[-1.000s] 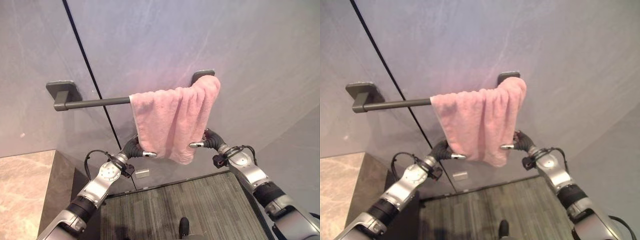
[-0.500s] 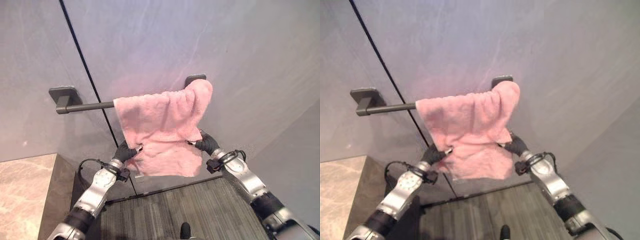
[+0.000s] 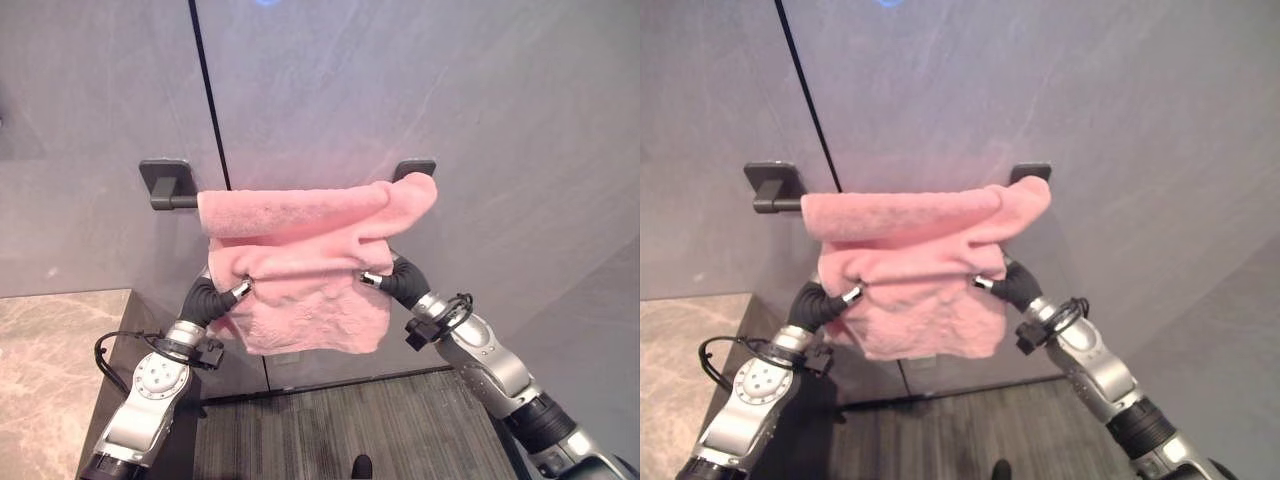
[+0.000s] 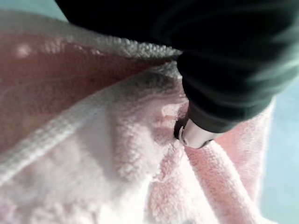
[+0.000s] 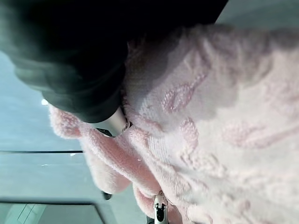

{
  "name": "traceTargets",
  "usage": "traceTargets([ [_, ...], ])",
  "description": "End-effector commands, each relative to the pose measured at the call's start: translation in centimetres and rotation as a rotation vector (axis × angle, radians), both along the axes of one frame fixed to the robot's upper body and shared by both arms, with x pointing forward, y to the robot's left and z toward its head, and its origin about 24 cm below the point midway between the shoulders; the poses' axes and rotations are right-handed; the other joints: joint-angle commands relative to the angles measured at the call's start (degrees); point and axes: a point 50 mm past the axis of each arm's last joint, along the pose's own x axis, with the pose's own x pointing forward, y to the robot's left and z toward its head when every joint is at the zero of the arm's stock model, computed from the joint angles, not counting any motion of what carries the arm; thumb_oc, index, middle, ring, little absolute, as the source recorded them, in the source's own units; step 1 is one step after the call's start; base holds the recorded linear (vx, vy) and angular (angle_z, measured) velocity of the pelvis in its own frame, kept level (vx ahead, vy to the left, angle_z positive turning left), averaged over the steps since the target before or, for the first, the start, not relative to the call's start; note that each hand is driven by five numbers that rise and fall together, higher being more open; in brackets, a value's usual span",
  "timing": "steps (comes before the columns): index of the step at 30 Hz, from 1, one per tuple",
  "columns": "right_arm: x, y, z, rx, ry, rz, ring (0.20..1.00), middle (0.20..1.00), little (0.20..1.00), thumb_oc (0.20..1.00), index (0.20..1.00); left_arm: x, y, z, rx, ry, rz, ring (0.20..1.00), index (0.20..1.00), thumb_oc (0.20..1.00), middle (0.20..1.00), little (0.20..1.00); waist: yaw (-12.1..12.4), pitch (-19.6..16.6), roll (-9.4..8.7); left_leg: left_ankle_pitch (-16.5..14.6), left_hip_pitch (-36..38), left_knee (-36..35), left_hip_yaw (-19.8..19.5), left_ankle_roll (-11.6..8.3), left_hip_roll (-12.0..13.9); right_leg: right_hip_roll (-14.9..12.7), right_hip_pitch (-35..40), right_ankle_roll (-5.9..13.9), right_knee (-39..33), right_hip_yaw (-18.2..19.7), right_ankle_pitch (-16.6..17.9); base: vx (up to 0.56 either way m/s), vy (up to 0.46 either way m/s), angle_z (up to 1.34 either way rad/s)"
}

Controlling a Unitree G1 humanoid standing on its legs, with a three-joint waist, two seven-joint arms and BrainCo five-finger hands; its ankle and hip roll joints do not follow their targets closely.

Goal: Put brush and paste in cup on sink, flatten towel.

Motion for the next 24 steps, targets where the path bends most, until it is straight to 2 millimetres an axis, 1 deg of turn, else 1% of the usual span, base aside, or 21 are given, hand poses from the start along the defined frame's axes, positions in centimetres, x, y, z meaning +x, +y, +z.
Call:
traceTargets([
  [1, 1.0, 1.3, 2.0, 0.019, -0.098, -0.003, 0.2, 0.2, 0.2, 0.2, 0.2, 1.0, 0.7, 0.6, 0.011, -0.044, 0.041, 0.2, 0.2, 0.2, 0.2, 0.2, 1.1, 1.2, -0.49, 3.1, -5.0, 0.3, -3.2, 0.22, 0.8, -5.4, 3.9, 4.98, 0.1, -1.2, -1.6, -0.01, -0.001, 0.07],
  [3, 1.0, 1.3, 1.9, 0.019, -0.098, -0.004, 0.2, 0.2, 0.2, 0.2, 0.2, 1.0, 0.7, 0.6, 0.011, -0.045, 0.041, 0.2, 0.2, 0.2, 0.2, 0.2, 1.1, 1.2, -0.5, 3.1, -5.1, 0.3, -3.2, 0.22, 0.8, -5.4, 3.9, 4.99, 0.1, -1.2, -1.6, 0.0, -0.001, 0.08],
  [4, 1.0, 1.7, 0.0, -0.008, -0.032, -0.034, 0.2, 0.2, 0.2, 0.2, 0.2, 1.3, 0.4, -0.8, 0.012, 0.01, 0.047, 0.2, 0.2, 0.2, 0.2, 0.2, 1.2, 1.4, -0.47, 3.2, -5.2, 0.3, -3.4, 0.24, 0.9, -5.4, 4.0, 5.01, 0.1, -1.3, -1.6, 0.0, -0.001, 0.08],
  [6, 1.1, 1.8, -0.3, 0.005, -0.019, -0.049, 0.2, 0.2, 0.2, 0.2, 0.2, 1.6, 0.1, -1.0, 0.017, 0.011, 0.052, 0.2, 0.2, 0.2, 0.2, 0.2, 1.2, 1.5, -0.43, 3.3, -5.2, 0.3, -3.4, 0.23, 0.9, -5.4, 4.2, 5.0, 0.1, -1.4, -1.7, 0.01, -0.001, 0.05],
  [7, 1.0, 2.3, -0.8, 0.033, 0.007, -0.047, 0.2, 0.2, 0.2, 0.2, 0.2, 1.8, -0.3, -1.7, 0.01, 0.032, 0.051, 0.2, 0.2, 0.2, 0.2, 0.2, 1.1, 1.3, -0.28, 3.2, -5.1, 0.3, -3.3, 0.22, 0.9, -5.5, 4.2, 5.01, 0.1, -1.3, -1.7, 0.0, 0.0, 0.0],
  [9, 1.1, 2.3, -0.8, 0.033, 0.006, -0.047, 0.2, 0.2, 0.2, 0.2, 0.2, 1.8, -0.3, -1.7, 0.01, 0.031, 0.05, 0.2, 0.2, 0.2, 0.2, 0.2, 1.1, 1.3, -0.28, 3.2, -5.1, 0.3, -3.3, 0.22, 0.9, -5.4, 4.2, 5.01, 0.1, -1.3, -1.7, 0.0, 0.0, 0.0],
  [10, 1.1, 2.9, -0.4, 0.05, -0.012, -0.046, 0.2, 0.2, 0.2, 0.2, 0.2, 2.1, -0.7, -1.2, 0.02, -0.002, 0.05, 0.2, 0.2, 0.2, 0.2, 0.2, 1.0, 1.1, -0.01, 3.2, -5.1, 0.3, -3.2, 0.23, 1.0, -5.5, 4.0, 5.01, 0.1, -1.1, -1.6, 0.0, 0.0, 0.0],
  [11, 1.1, 3.1, 0.5, 0.05, -0.068, -0.04, 0.2, 0.2, 0.2, 0.2, 0.2, 2.1, -0.9, -0.6, 0.011, -0.03, 0.034, 0.2, 0.2, 0.2, 0.2, 0.2, 0.9, 1.0, 0.12, 3.3, -5.1, 0.3, -3.2, 0.24, 1.0, -5.6, 3.9, 5.07, 0.1, -1.0, -1.6, 0.0, 0.0, 0.0],
  [12, 1.1, 3.1, 0.5, 0.049, -0.068, -0.04, 0.2, 0.2, 0.2, 0.2, 0.2, 2.1, -0.9, -0.6, 0.01, -0.03, 0.034, 0.2, 0.2, 0.2, 0.2, 0.2, 1.0, 1.0, 0.12, 3.3, -5.1, 0.3, -3.1, 0.24, 1.0, -5.6, 3.9, 5.07, 0.1, -1.0, -1.6, -0.01, 0.014, -0.04],
  [14, 0.7, 2.9, 2.2, 0.089, -0.151, -0.046, 0.2, 0.2, 0.2, 0.2, 0.2, 1.9, -0.9, 0.8, -0.013, -0.102, 0.03, 0.2, 0.2, 0.2, 0.2, 0.2, 0.7, 0.7, 0.38, 3.2, -5.1, 0.3, -3.1, 0.28, 1.0, -5.6, 3.7, 5.03, 0.1, -0.6, -1.6, 0.0, 0.008, -0.05],
  [15, 0.5, 2.8, 2.7, 0.096, -0.179, -0.048, 0.2, 0.2, 0.2, 0.2, 0.2, 1.8, -0.9, 1.5, -0.011, -0.137, 0.034, 0.2, 0.2, 0.2, 0.2, 0.2, 0.7, 0.7, 0.42, 3.2, -5.1, 0.3, -3.2, 0.29, 1.1, -5.6, 3.7, 5.02, 0.1, -0.5, -1.6, 0.01, 0.0, -0.03],
  [17, 0.0, 2.4, 2.9, 0.11, -0.193, -0.053, 0.2, 0.2, 0.2, 0.2, 0.2, 1.1, -0.6, 2.8, 0.006, -0.206, 0.033, 0.2, 0.2, 0.2, 0.2, 0.2, 0.6, 0.4, 0.49, 3.2, -4.9, 0.3, -3.3, 0.29, 1.1, -5.6, 4.0, 5.04, 0.1, -0.7, -1.7, 0.0, 0.0, 0.0],
  [18, 0.0, 2.4, 2.8, 0.11, -0.193, -0.052, 0.2, 0.2, 0.2, 0.2, 0.2, 1.1, -0.6, 2.8, 0.005, -0.205, 0.034, 0.2, 0.2, 0.2, 0.2, 0.2, 0.6, 0.4, 0.49, 3.2, -4.8, 0.3, -3.3, 0.29, 1.1, -5.6, 4.0, 5.04, 0.1, -0.7, -1.7, 0.0, 0.0, 0.0],
  [21, 0.0, 2.2, 1.3, 0.076, -0.141, -0.081, 0.2, 0.2, 0.2, 0.2, 0.2, 0.6, -0.3, 2.2, 0.001, -0.178, 0.046, 0.2, 0.2, 0.2, 0.2, 0.2, 0.8, 0.1, 0.49, 3.2, -4.6, 0.3, -3.3, 0.3, 1.1, -5.6, 4.3, 5.01, 0.1, -0.9, -1.8, 0.0, 0.0, 0.0],
  [22, 0.0, 2.2, 1.3, 0.076, -0.141, -0.081, 0.2, 0.2, 0.2, 0.2, 0.2, 0.6, -0.3, 2.2, 0.001, -0.178, 0.047, 0.2, 0.2, 0.2, 0.2, 0.2, 0.8, 0.1, 0.49, 3.2, -4.6, 0.3, -3.3, 0.3, 1.1, -5.6, 4.3, 5.01, 0.1, -0.9, -1.8, 0.0, 0.0, 0.0],
  [24, -0.1, 2.0, -0.5, 0.047, -0.066, -0.103, 0.2, 0.2, 0.2, 0.2, 0.2, 0.2, 0.5, 0.6, 0.006, -0.111, 0.089, 0.2, 0.2, 0.2, 0.2, 0.2, 1.3, 0.1, 0.41, 3.3, -4.6, 0.3, -3.4, 0.27, 1.1, -5.6, 4.5, 5.01, 0.1, -1.2, -1.8, 0.0, 0.0, 0.0],
])
